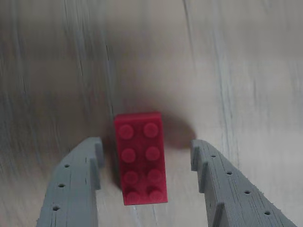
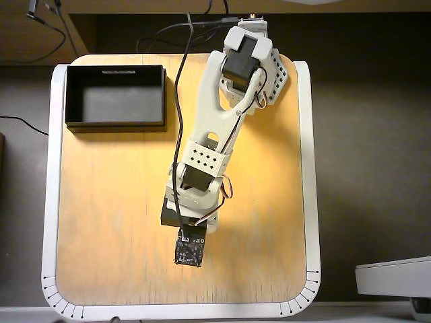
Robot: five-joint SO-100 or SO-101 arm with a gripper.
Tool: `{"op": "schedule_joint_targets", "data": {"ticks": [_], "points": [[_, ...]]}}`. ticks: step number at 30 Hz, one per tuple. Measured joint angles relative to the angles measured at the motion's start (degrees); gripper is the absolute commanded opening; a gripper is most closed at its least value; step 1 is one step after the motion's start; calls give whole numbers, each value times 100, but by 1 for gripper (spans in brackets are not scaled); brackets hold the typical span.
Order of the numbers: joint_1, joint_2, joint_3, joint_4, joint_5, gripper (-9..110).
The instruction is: Grasp a lego block and put it in the bin.
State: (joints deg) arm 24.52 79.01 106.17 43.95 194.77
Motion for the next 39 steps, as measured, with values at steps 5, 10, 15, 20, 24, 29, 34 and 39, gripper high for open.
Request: {"op": "schedule_joint_targets", "data": {"ticks": [5, 10, 15, 20, 24, 29, 34, 39], "points": [[0, 0, 0, 0, -79, 1], [0, 0, 0, 97, -105, 1], [18, 141, 0, 527, -308, 1], [220, 976, 0, 1274, -536, 1], [431, 1934, 0, 1767, -835, 1], [747, 3164, 0, 2294, -1081, 1], [1248, 4228, 0, 2689, -1310, 1], [2048, 4869, 0, 2804, -1626, 1]]}}
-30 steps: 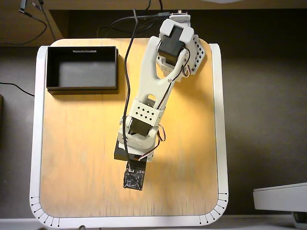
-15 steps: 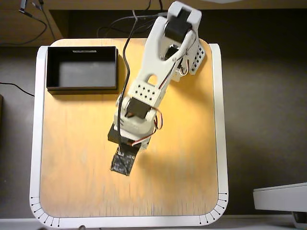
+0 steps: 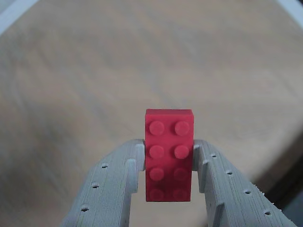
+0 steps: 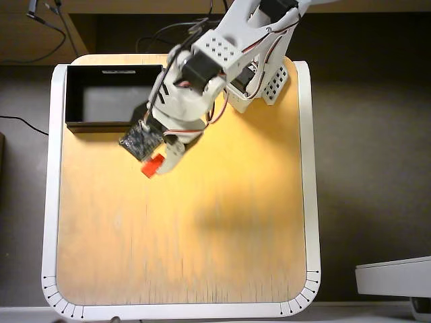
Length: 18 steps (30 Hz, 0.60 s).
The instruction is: Grasp a lego block and put it in the bin.
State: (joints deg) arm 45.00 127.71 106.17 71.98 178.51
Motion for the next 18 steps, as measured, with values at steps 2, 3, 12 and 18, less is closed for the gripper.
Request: {"op": "schedule_joint_targets", "data": {"ticks": [2, 3, 12, 18], "points": [[396, 97, 0, 114, -18, 1], [606, 132, 0, 211, 18, 1], [2470, 158, 0, 1116, 923, 1], [3419, -132, 0, 1151, 1450, 1]]}}
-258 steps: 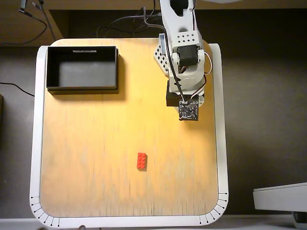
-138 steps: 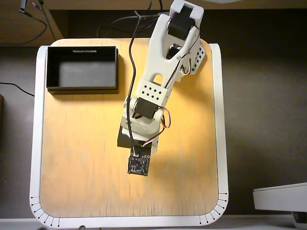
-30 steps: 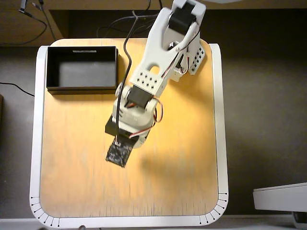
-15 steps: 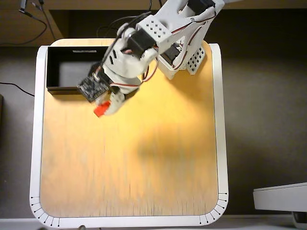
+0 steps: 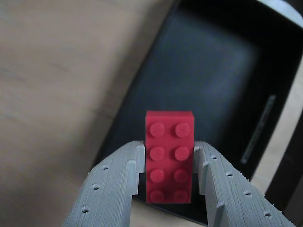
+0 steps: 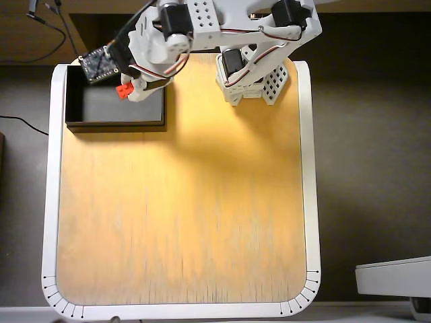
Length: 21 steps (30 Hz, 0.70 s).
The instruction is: Grasp a lego block and put it in the bin.
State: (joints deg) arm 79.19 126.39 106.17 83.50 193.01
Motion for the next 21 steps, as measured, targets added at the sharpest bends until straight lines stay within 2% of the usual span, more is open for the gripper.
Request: {"op": "schedule_joint_targets", "data": {"ticks": [6, 16, 21], "points": [[501, -756, 9, -237, 176, 1], [562, -1969, 9, -1600, -114, 1], [562, -2109, 9, -1793, -114, 1]]}}
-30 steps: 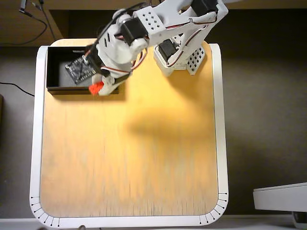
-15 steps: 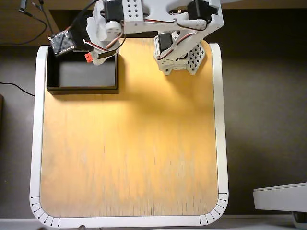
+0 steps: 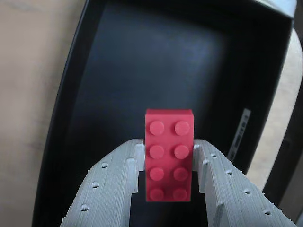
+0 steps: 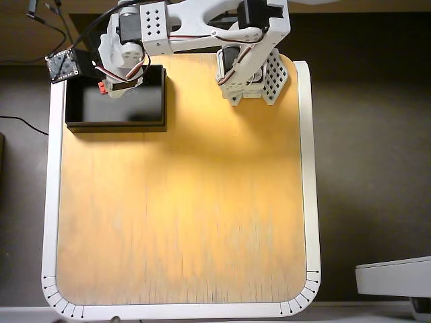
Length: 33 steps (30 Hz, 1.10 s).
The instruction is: Grasp a lego block and put it in the bin.
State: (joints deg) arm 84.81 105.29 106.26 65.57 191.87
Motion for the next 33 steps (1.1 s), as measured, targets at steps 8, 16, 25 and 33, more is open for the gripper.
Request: {"op": "schedule_joint_targets", "data": {"ticks": [8, 16, 25, 33], "points": [[0, -378, 0, -299, -70, 1], [0, -615, 0, -510, -26, 8], [-53, -624, 0, -545, -18, 19], [-53, -624, 0, -545, 97, 19]]}}
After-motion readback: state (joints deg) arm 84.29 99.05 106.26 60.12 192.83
